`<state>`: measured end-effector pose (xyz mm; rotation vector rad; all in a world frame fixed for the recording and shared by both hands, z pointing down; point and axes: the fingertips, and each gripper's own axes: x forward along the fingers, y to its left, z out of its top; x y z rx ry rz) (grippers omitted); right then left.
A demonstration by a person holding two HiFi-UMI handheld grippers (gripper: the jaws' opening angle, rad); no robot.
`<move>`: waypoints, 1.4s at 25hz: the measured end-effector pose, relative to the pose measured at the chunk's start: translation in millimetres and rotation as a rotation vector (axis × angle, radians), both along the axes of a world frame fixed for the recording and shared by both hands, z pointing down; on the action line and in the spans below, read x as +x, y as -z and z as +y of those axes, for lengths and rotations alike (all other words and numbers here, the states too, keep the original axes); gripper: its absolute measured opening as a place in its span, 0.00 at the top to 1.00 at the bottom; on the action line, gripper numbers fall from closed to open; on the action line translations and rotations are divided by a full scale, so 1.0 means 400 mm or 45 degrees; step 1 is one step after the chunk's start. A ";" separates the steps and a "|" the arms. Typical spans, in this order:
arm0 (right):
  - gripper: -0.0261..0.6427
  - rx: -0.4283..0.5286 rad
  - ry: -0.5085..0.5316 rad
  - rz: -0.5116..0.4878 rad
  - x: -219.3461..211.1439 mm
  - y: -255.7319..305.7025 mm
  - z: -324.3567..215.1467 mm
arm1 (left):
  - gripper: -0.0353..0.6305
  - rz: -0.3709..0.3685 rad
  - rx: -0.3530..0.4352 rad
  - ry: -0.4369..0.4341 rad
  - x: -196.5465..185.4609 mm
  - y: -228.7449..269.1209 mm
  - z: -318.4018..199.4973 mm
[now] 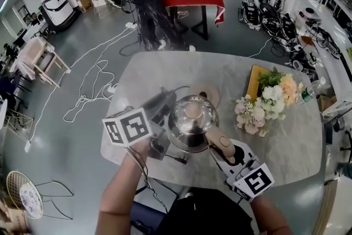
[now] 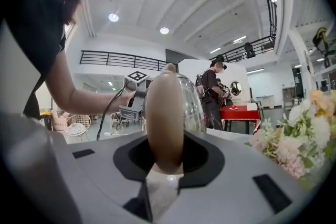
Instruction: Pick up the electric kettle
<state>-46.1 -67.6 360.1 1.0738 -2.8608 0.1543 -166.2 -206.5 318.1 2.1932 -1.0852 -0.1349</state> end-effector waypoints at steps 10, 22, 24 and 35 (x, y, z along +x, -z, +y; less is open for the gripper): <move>0.82 -0.049 0.097 -0.037 0.005 0.010 0.137 | 0.78 0.003 -0.033 0.102 -0.021 0.007 0.159; 0.82 -0.067 0.208 -0.022 -0.008 -0.001 0.261 | 0.78 0.018 -0.068 0.204 -0.062 -0.017 0.310; 0.82 -0.073 0.216 -0.025 -0.012 -0.001 0.272 | 0.78 0.016 -0.066 0.213 -0.066 -0.015 0.322; 0.82 -0.081 0.236 0.006 -0.036 -0.008 0.327 | 0.78 0.004 -0.044 0.225 -0.089 -0.006 0.383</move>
